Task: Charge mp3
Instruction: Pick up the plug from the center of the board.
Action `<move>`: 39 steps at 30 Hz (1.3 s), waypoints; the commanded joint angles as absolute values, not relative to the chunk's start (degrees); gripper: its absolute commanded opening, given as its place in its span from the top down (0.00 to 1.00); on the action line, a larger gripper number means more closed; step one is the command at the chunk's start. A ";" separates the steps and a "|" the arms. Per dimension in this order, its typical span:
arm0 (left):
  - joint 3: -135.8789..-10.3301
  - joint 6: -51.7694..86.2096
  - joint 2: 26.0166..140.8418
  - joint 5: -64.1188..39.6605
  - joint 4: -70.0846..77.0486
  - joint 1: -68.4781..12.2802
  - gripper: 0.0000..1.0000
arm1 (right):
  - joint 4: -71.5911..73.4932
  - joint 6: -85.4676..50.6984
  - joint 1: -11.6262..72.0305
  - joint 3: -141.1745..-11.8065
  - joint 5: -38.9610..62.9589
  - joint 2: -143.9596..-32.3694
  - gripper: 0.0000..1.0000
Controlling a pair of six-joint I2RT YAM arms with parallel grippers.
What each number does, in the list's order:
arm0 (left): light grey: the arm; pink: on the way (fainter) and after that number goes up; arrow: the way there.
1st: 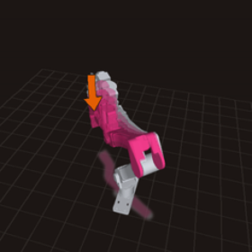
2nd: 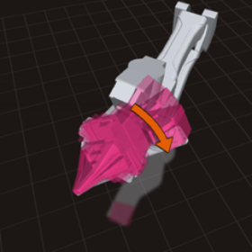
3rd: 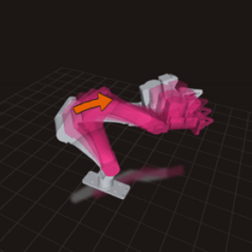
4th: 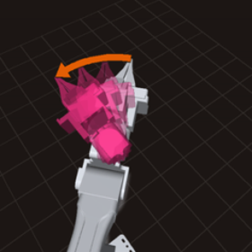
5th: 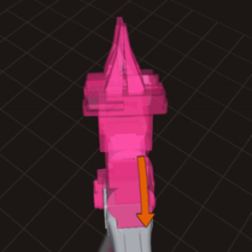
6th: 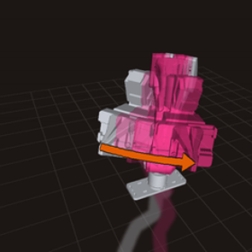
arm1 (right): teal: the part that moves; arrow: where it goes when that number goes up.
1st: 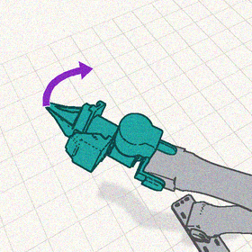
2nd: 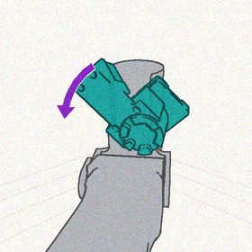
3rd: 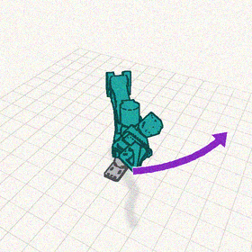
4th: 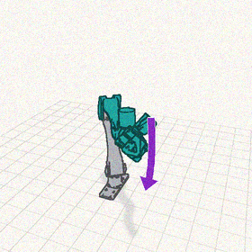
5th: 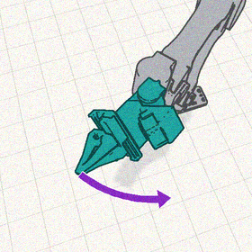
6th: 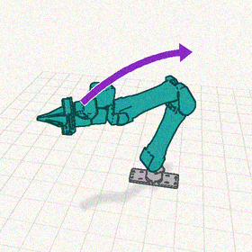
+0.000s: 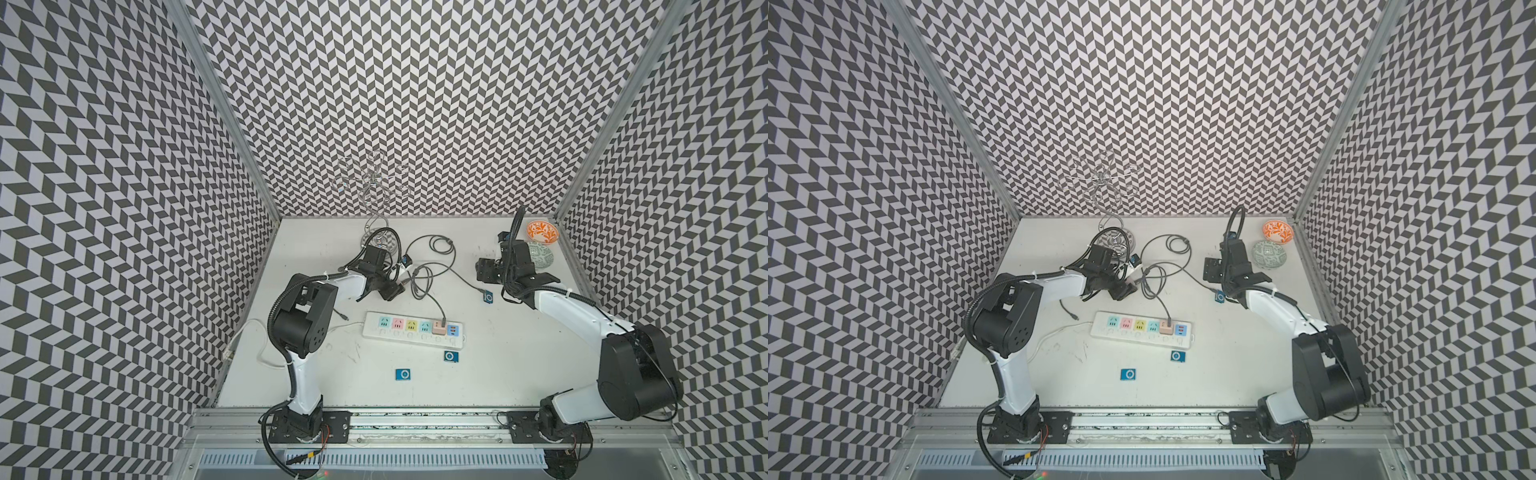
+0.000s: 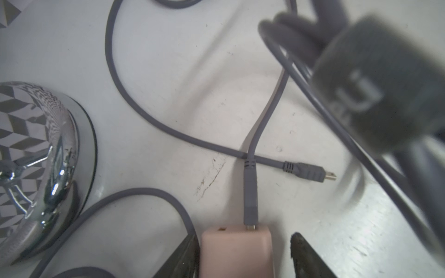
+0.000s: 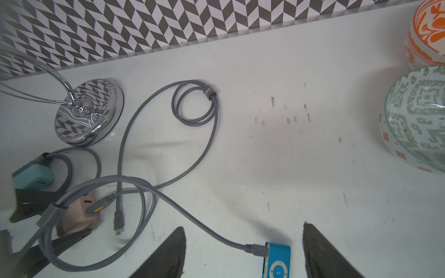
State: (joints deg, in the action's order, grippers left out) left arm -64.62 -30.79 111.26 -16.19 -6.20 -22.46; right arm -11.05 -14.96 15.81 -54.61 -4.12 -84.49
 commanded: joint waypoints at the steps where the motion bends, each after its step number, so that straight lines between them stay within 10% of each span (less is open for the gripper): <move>1: -63.59 -31.11 110.52 -14.95 -7.05 -21.67 0.37 | -8.66 -14.49 15.53 -54.59 -2.50 -84.43 0.25; 18: -65.78 -28.46 107.97 -13.45 -3.91 -21.16 0.73 | -7.78 -14.12 15.48 -55.50 4.10 -84.45 0.33; 39: -61.72 -30.26 85.81 -10.54 19.99 -23.18 0.79 | -7.05 -10.64 15.75 -71.23 36.53 -87.51 0.38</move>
